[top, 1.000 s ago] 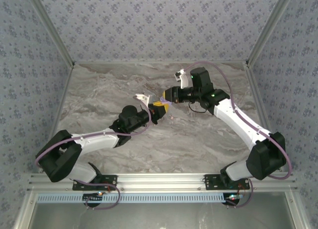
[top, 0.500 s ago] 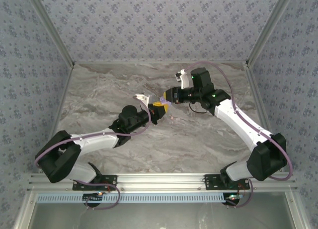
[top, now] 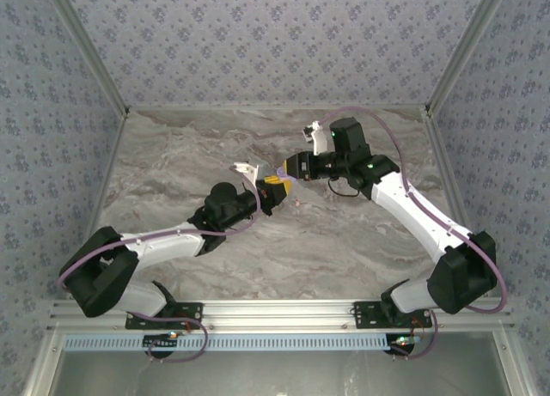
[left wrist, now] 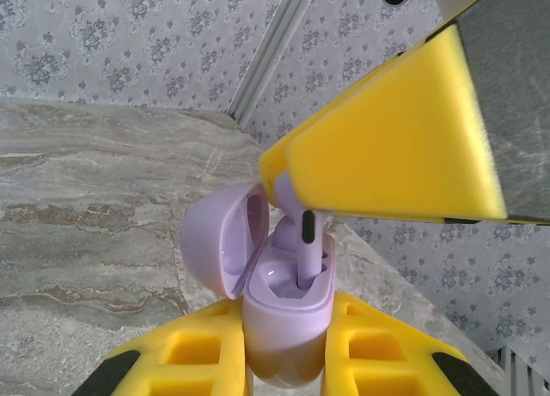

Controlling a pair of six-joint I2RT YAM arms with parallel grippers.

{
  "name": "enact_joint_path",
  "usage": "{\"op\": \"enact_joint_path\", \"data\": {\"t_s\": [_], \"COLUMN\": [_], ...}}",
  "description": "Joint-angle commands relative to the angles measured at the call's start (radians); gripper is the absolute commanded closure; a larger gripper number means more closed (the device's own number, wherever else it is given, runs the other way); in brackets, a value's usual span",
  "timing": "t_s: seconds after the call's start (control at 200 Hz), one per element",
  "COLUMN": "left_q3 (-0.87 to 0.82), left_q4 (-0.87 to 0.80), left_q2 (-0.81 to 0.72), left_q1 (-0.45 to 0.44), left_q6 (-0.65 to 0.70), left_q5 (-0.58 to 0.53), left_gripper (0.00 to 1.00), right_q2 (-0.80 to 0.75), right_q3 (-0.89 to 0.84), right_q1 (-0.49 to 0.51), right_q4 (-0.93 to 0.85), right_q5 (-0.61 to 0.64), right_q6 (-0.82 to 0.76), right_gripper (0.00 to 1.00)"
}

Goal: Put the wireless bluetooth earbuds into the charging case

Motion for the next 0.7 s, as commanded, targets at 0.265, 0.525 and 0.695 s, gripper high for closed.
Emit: {"op": "enact_joint_path", "data": {"t_s": [0.265,0.525,0.695], "left_q3": [0.023,0.019,0.025], "left_q4": [0.016,-0.069,-0.188], "left_q2": [-0.040,-0.072,-0.127], "left_q1": [-0.004,-0.004,-0.005], "left_q6": [0.023,0.086,0.166], "left_q5": [0.010,0.020,0.025], "left_gripper": [0.87,0.87,0.87], "right_q2": [-0.039,-0.078,-0.112], "right_q3": [0.025,0.052,0.044], "right_q1": [0.012,0.020,0.010], "right_q4": [-0.069,-0.161,-0.215], "right_q5": [0.038,0.129,0.175], "right_q6": [-0.047,-0.112,-0.141], "right_gripper": [0.61,0.57,0.56]}}
